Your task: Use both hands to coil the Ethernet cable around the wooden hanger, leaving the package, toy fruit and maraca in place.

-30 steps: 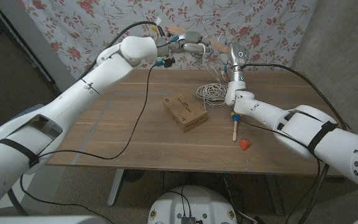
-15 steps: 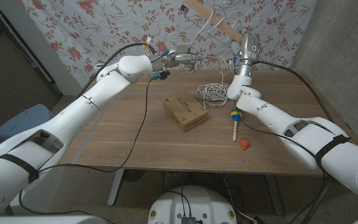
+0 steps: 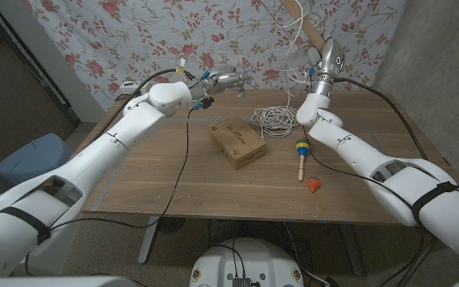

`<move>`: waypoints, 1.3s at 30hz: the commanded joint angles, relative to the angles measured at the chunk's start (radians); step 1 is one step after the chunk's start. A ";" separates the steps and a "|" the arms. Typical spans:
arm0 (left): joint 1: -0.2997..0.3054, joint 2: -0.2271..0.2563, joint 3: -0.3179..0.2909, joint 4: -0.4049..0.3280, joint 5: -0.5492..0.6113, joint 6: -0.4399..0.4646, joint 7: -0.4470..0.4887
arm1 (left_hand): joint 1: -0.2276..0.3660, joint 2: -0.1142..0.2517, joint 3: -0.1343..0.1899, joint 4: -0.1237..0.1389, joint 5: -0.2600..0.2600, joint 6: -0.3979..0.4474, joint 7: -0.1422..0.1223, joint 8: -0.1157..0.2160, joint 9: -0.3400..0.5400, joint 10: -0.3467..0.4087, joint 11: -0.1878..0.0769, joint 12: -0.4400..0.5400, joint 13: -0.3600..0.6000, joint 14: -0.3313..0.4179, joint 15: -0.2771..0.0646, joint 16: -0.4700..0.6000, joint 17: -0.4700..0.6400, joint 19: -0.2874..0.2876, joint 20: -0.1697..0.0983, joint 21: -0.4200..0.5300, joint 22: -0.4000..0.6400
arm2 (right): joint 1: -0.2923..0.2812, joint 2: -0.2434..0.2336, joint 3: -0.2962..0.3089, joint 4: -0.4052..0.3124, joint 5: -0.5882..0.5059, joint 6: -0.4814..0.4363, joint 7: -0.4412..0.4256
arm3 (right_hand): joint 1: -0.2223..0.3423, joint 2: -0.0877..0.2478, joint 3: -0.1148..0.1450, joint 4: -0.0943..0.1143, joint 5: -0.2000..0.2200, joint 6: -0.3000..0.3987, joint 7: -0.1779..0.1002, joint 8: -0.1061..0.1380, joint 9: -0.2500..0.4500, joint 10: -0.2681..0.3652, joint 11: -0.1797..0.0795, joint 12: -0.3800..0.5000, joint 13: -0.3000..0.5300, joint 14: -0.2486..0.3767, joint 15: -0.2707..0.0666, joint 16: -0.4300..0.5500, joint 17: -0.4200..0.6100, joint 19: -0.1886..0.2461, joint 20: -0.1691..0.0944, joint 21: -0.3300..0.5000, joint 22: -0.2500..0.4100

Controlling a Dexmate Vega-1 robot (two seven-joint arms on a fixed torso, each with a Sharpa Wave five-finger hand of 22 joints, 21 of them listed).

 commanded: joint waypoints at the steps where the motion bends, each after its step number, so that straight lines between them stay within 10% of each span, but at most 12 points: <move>1: 0.078 0.015 -0.018 -0.078 0.141 0.023 0.276 | -0.071 -0.183 -0.163 -0.041 -0.080 0.043 0.033 -0.194 -0.185 -0.123 -0.004 -0.256 -0.353 -0.088 0.052 -0.107 -0.187 -0.087 0.036 0.035 -0.001 | -0.012 -0.011 0.010 0.000 -0.060 0.037 -0.005 | -0.034 0.055 0.005 0.000 0.006 -0.004 0.002 0.009 0.000 0.007 0.003 -0.001 0.000 0.000 -0.084 0.000 0.001 0.002 -0.103 0.004 0.004; 7: 0.074 0.014 -0.006 -0.068 0.236 -0.057 0.322 | -0.064 -0.291 -0.315 -0.116 -0.110 -0.240 -0.070 -0.496 -0.356 -0.622 0.001 -0.612 -0.620 -0.458 0.094 -0.250 -0.281 -0.256 0.084 0.028 -0.001 | 0.003 -0.008 -0.020 0.027 -0.091 0.037 -0.001 | -0.035 0.055 0.005 0.001 0.005 -0.004 0.003 0.011 0.000 0.006 0.004 -0.001 0.001 -0.001 -0.084 -0.001 0.001 0.001 -0.105 0.004 0.005; 10: 0.045 0.015 0.011 -0.058 0.276 -0.072 0.300 | -0.066 -0.306 -0.354 -0.125 -0.093 -0.334 -0.082 -0.546 -0.394 -0.755 0.013 -0.710 -0.665 -0.553 0.113 -0.281 -0.292 -0.327 0.102 0.009 -0.003 | 0.013 -0.008 -0.042 0.035 -0.105 0.032 -0.005 | -0.035 0.055 0.005 0.001 0.005 -0.004 0.004 0.012 -0.001 0.006 0.004 -0.001 0.001 -0.001 -0.084 -0.001 0.001 0.002 -0.106 0.005 0.005; 18: -0.050 -0.029 0.057 0.043 0.306 -0.192 0.184 | -0.037 -0.341 -0.464 -0.182 -0.031 -0.469 -0.101 -0.554 -0.469 -0.890 0.001 -0.859 -0.738 -0.734 0.158 -0.347 -0.319 -0.443 0.147 -0.045 -0.009 | 0.032 -0.015 -0.111 -0.001 -0.126 -0.054 0.021 | -0.035 0.055 0.005 0.001 0.004 -0.004 0.003 0.015 -0.001 0.007 0.003 -0.001 0.001 -0.002 -0.084 0.000 0.001 0.002 -0.105 0.006 0.005; 25: -0.083 -0.081 0.071 0.102 0.323 -0.235 0.172 | -0.031 -0.335 -0.488 -0.193 -0.015 -0.460 -0.084 -0.542 -0.483 -0.897 0.014 -0.878 -0.750 -0.737 0.155 -0.345 -0.321 -0.443 0.146 -0.049 -0.009 | 0.035 -0.022 -0.151 -0.046 -0.150 -0.108 0.035 | -0.034 0.057 0.006 0.001 0.004 -0.003 0.005 0.017 -0.002 0.010 0.002 0.000 0.001 0.000 -0.085 0.000 0.001 0.005 -0.106 0.007 0.005; 39: -0.063 -0.163 0.056 0.168 0.289 -0.283 0.232 | 0.052 -0.243 -0.499 -0.213 0.022 -0.239 -0.062 -0.479 -0.549 -0.667 -0.001 -0.879 -0.818 -0.574 0.078 -0.265 -0.330 -0.318 0.089 -0.011 -0.003 | 0.026 -0.057 -0.202 -0.122 -0.223 -0.069 0.014 | -0.033 0.057 0.007 0.000 0.002 -0.004 0.004 0.019 -0.004 0.013 0.002 0.000 0.001 0.004 -0.085 0.001 0.001 0.005 -0.106 0.008 0.006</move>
